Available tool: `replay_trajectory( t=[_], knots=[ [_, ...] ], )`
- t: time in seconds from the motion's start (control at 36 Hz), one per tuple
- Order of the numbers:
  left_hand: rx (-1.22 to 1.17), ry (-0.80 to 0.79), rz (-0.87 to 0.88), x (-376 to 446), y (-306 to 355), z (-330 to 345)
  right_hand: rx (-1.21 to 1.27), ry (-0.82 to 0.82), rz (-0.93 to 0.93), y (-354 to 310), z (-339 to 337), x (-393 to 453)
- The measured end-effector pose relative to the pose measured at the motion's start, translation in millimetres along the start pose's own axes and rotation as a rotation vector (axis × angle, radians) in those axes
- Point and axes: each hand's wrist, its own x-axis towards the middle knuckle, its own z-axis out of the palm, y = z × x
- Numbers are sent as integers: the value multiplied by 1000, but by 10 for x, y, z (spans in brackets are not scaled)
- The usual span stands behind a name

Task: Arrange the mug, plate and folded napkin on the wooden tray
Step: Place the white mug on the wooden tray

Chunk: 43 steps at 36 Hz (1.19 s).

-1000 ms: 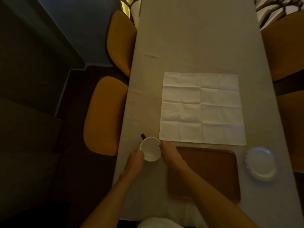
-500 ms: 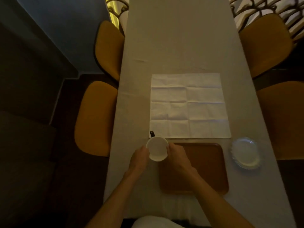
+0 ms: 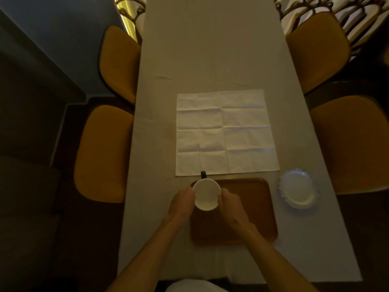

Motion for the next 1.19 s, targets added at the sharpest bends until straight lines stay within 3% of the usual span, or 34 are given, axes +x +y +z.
replay_trajectory(
  t=[0.19, 1.19],
  knots=[
    [107, -15, -8, 42, -94, 67, -72, -28, 34, 88, 136, 51],
    [-49, 29, 6, 66, -366, 119, -109, -195, 114, 7, 242, 184]
  ],
)
